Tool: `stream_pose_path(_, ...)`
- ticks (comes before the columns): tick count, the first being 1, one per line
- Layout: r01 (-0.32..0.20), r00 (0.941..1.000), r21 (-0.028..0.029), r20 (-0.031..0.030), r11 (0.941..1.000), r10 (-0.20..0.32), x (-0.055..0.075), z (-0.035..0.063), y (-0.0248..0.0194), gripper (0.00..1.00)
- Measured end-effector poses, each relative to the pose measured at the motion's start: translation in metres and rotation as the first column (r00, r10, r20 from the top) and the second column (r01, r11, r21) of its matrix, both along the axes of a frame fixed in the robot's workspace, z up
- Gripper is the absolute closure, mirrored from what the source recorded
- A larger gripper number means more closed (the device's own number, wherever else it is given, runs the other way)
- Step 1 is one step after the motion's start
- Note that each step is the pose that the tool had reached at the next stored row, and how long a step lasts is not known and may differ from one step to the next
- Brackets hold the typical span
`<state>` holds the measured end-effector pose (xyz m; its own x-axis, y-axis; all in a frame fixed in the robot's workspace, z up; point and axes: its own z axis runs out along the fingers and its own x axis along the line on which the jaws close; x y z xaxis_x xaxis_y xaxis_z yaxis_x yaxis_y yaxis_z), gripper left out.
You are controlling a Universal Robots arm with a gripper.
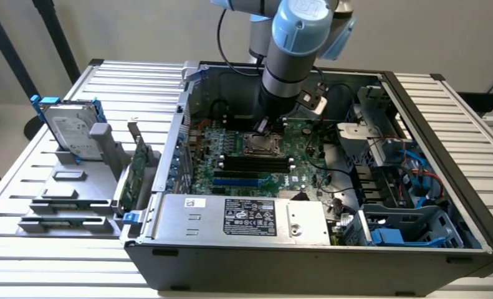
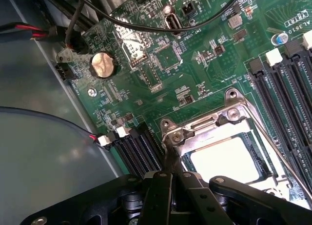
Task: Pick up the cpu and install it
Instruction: 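Install the first cpu locking lever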
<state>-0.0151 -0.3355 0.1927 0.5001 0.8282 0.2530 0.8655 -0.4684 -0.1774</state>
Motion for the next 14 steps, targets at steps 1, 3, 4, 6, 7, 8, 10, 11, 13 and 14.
stream_pose_path(1, -0.001, 1.0, 0.0018, 0.0, 1.0, 0.001, 0.0, 0.0, 0.0, 0.89)
stream_pose_path(3, -0.003, 1.0, 0.0035, -0.0003, 1.0, 0.003, 0.0, 0.0004, 0.0, 0.89)
stream_pose_path(4, -0.003, 1.0, 0.0046, -0.0002, 1.0, 0.003, 0.0, 0.0017, -0.0001, 0.89)
stream_pose_path(6, -0.003, 1.0, 0.0038, -0.0011, 1.0, 0.003, 0.0, 0.0063, -0.001, 0.89)
stream_pose_path(7, -0.003, 1.0, 0.0038, -0.0012, 1.0, 0.003, 0.0, 0.0085, -0.0018, 0.89)
stream_pose_path(8, -0.003, 1.0, 0.004, -0.0013, 1.0, 0.003, 0.0, 0.0105, -0.0028, 0.89)
stream_pose_path(10, -0.003, 1.0, 0.0041, -0.0014, 1.0, 0.003, 0.0, 0.0137, -0.0062, 0.89)
stream_pose_path(11, -0.003, 1.0, 0.0039, -0.0015, 1.0, 0.003, 0.0, 0.0149, -0.0084, 0.89)
stream_pose_path(13, -0.003, 1.0, 0.0038, -0.0015, 1.0, 0.003, -0.001, 0.0164, -0.0134, 0.89)
stream_pose_path(14, -0.003, 1.0, 0.0039, -0.0015, 1.0, 0.003, -0.001, 0.017, -0.0159, 0.89)
